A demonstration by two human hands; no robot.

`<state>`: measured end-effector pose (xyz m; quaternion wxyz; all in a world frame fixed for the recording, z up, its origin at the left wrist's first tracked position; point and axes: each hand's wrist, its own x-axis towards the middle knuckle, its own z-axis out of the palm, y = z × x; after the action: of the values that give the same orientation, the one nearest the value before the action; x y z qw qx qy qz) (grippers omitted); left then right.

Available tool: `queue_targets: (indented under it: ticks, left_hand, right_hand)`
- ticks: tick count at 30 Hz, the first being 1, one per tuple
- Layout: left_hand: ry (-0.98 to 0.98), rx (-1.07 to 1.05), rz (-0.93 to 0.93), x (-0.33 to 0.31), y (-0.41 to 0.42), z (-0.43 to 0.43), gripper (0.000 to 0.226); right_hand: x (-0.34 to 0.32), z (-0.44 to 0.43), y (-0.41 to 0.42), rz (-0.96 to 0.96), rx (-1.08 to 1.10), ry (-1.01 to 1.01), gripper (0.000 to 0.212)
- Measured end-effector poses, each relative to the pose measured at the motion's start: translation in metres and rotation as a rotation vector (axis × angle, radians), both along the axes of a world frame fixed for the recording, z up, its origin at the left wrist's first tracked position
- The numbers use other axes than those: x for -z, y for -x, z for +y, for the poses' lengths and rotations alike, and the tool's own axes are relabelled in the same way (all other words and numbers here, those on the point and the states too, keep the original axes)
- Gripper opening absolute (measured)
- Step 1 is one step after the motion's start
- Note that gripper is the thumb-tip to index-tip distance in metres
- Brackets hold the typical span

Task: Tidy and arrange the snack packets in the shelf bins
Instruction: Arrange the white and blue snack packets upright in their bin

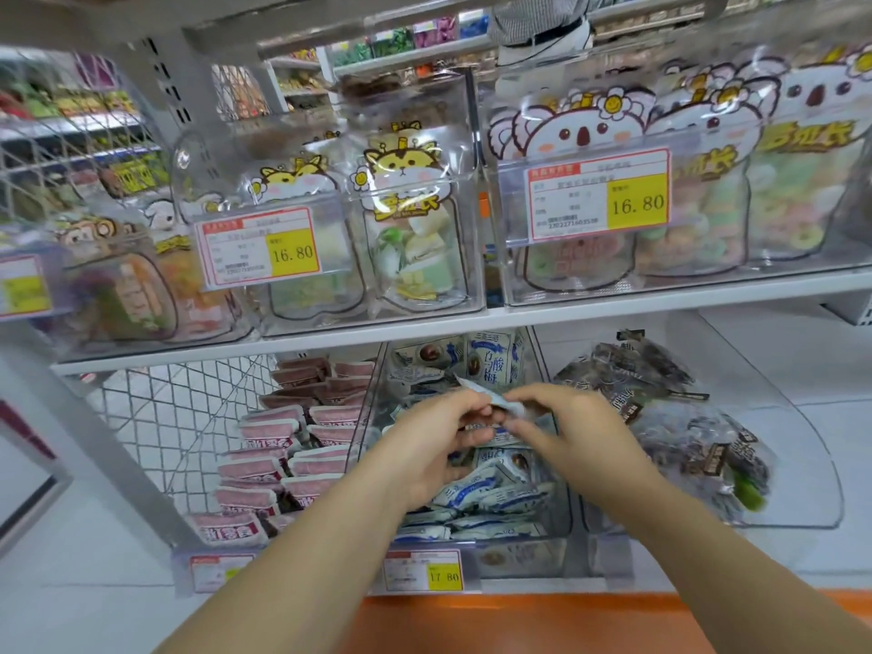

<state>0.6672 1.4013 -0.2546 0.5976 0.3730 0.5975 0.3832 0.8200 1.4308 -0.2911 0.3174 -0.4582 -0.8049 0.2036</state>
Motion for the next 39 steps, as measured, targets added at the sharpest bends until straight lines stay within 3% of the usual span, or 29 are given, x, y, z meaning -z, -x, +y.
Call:
queue_targets:
  ticks: [1, 3, 5, 7, 11, 14, 18, 23, 28, 33, 35, 37, 39]
  left_hand:
    - [-0.023, 0.023, 0.014, -0.001, 0.001, -0.001, 0.023]
    - [-0.118, 0.041, 0.152, -0.004, 0.006, -0.005, 0.021]
    - [-0.302, 0.125, 0.595, -0.004, 0.018, -0.009, 0.016]
    - [-0.414, 0.338, 1.018, 0.0, 0.029, -0.014, 0.017]
    - [-0.486, 0.644, 1.241, 0.022, 0.028, -0.02, 0.021]
    - [-0.582, 0.658, 1.235, 0.042, 0.021, -0.021, 0.03]
    - [-0.527, 0.755, 1.228, 0.045, 0.022, -0.022, 0.032]
    - [-0.375, 0.888, 1.076, 0.012, 0.029, 0.003, 0.031]
    - [-0.24, 0.633, 0.928, 0.007, 0.031, 0.048, 0.025]
    - [0.105, 0.373, 0.449, 0.024, 0.012, 0.066, 0.039]
    - [0.166, 0.391, 0.514, 0.029, 0.011, 0.069, 0.04]
    - [0.162, 0.537, 0.78, 0.035, 0.011, 0.067, 0.044]
    - [0.139, 0.646, 0.899, 0.046, 0.014, 0.066, 0.053]
  right_hand:
    - [-0.001, 0.002, -0.001, 0.043, 0.028, 0.008, 0.007]
    - [-0.002, 0.005, -0.005, 0.159, 0.096, 0.047, 0.01]
    - [-0.004, 0.005, -0.01, 0.272, 0.128, 0.103, 0.013]
    - [-0.004, 0.003, -0.012, 0.35, 0.14, 0.137, 0.015]
    - [0.001, 0.003, -0.014, 0.412, 0.172, 0.063, 0.017]
    - [0.003, 0.002, -0.013, 0.47, 0.233, -0.127, 0.022]
    - [0.001, -0.002, -0.01, 0.459, 0.25, -0.404, 0.01]
    - [0.005, 0.003, -0.011, 0.395, 0.225, -0.45, 0.025]
    - [0.007, 0.006, -0.012, 0.35, 0.208, -0.431, 0.028]
    - [0.008, 0.01, -0.016, 0.324, 0.213, -0.41, 0.031]
    - [0.008, 0.01, -0.017, 0.323, 0.21, -0.421, 0.025]
    - [0.01, 0.011, -0.019, 0.317, 0.206, -0.412, 0.025]
    - [0.012, 0.012, -0.02, 0.305, 0.207, -0.392, 0.03]
